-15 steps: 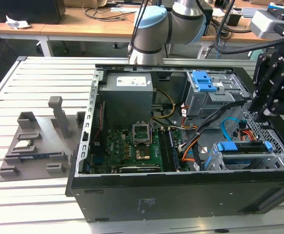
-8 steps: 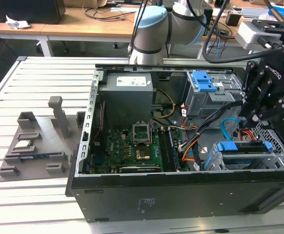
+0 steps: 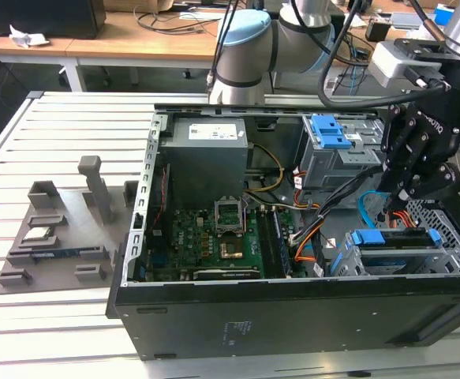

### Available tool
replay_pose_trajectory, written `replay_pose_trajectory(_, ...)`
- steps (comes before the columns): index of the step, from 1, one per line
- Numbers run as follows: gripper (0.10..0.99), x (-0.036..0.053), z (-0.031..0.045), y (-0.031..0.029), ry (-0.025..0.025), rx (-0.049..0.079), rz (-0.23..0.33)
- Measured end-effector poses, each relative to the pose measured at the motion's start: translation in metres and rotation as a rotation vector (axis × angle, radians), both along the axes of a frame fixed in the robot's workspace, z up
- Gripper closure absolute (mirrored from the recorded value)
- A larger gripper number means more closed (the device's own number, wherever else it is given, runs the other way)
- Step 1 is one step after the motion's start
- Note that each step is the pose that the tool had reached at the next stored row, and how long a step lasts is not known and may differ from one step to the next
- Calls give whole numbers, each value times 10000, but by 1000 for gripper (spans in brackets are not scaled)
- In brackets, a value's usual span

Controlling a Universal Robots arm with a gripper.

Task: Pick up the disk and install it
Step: 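Insert the second disk wire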

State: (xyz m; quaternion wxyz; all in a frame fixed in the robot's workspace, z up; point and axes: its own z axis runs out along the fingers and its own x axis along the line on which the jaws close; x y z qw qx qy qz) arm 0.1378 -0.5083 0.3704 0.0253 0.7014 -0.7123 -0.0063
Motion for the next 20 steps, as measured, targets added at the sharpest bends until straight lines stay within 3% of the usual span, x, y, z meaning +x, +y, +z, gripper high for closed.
replay_pose_trajectory(6, 741, -1, 0, 0, 0, 0, 7)
replay_pose_trajectory(7, 804, -1, 0, 0, -1, 0, 8)
replay_pose_trajectory(8, 922, -1, 0, 0, 0, 0, 10)
replay_pose_trajectory(15, 925, -1, -1, 0, 0, 0, 23)
replay_pose_trajectory(20, 925, -1, -1, -33, 0, 0, 24)
